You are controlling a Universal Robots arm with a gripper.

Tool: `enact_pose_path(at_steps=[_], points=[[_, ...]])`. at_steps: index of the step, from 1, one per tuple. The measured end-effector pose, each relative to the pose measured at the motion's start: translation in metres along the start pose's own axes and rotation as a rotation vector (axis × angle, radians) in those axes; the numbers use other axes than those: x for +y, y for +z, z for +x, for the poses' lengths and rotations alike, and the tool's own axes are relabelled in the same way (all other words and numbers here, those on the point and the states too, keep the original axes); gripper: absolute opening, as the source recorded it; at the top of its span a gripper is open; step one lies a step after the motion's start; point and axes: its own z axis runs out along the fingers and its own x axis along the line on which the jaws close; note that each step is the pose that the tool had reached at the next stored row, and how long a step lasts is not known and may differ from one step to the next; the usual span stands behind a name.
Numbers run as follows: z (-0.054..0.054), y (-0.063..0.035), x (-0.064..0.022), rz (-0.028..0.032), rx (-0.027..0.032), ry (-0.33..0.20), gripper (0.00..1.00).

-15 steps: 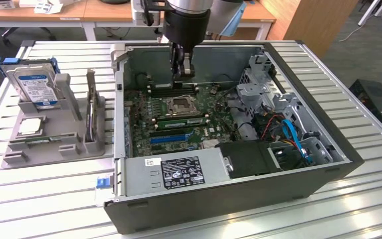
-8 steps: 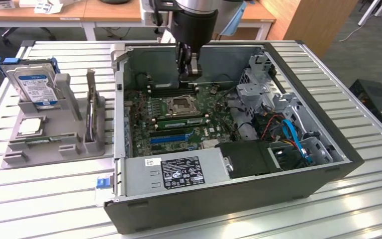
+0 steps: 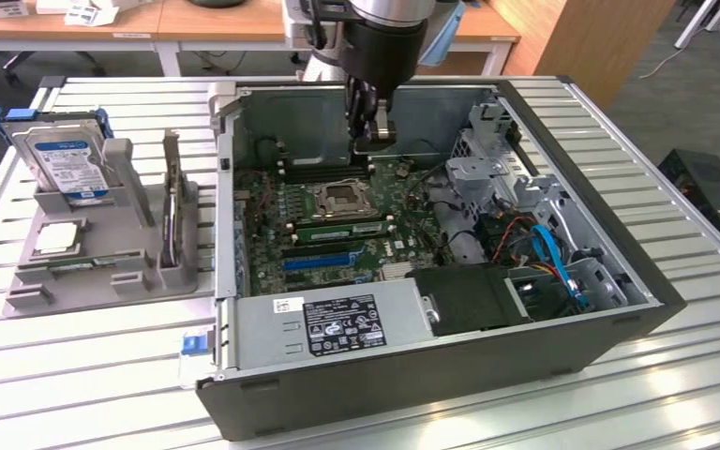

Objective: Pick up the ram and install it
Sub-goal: 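Press down the ram until it locks into place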

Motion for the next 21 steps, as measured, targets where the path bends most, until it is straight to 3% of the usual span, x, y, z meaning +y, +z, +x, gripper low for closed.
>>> enact_pose_path(at_steps=[4,21], points=[[0.0000,-0.0002,-0.0042,0.0000,0.0000,0.000,0.11],[0.0000,-0.0003,-0.0080,-0.0002,-0.0001,0.000,0.11]])
